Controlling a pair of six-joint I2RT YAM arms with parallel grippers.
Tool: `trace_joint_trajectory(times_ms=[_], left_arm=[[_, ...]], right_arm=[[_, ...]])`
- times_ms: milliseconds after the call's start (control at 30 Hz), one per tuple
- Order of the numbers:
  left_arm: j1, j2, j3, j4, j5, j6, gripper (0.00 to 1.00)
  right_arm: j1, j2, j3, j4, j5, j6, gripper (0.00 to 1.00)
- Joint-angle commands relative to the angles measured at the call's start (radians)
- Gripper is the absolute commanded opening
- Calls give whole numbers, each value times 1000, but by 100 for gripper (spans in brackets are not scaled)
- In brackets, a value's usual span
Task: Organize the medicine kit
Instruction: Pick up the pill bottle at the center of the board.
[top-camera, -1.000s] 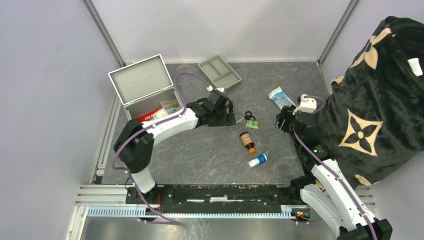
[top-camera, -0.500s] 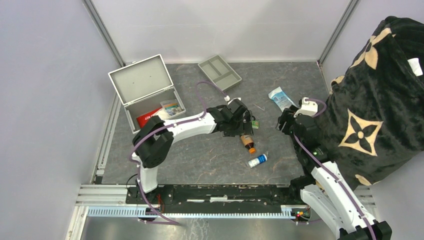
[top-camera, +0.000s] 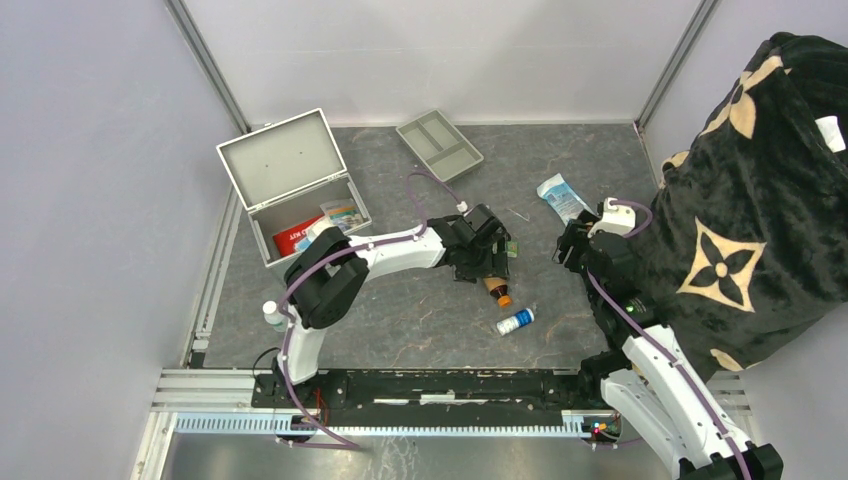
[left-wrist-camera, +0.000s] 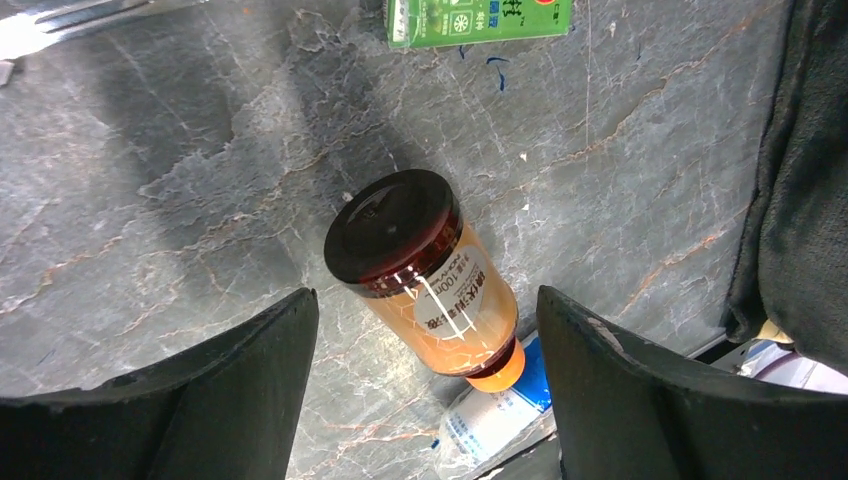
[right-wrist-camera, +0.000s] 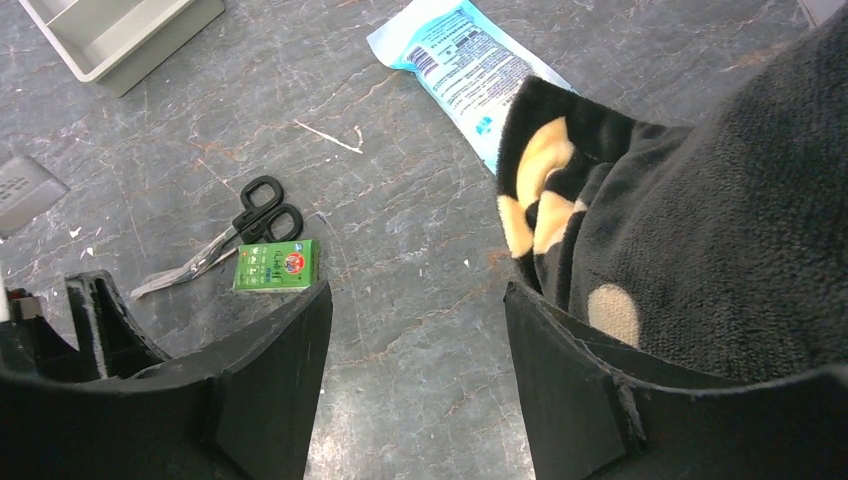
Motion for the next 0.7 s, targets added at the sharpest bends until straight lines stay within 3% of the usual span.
trace_joint_trajectory(times_ms=[0, 200, 400, 667], left_arm=[[-9, 36, 43, 17, 29, -32, 84], [-9, 61, 48, 20, 43, -22, 68], [-8, 68, 56, 18, 47, 6, 59], [-6, -28, 46, -31, -140, 112, 47]], right_arm=[[-4, -10, -6, 12, 33, 6, 70], [-4, -4, -5, 16, 32, -2, 71], [-4, 2, -4, 23, 16, 2, 71], [-4, 0, -5, 27, 3, 4, 71]])
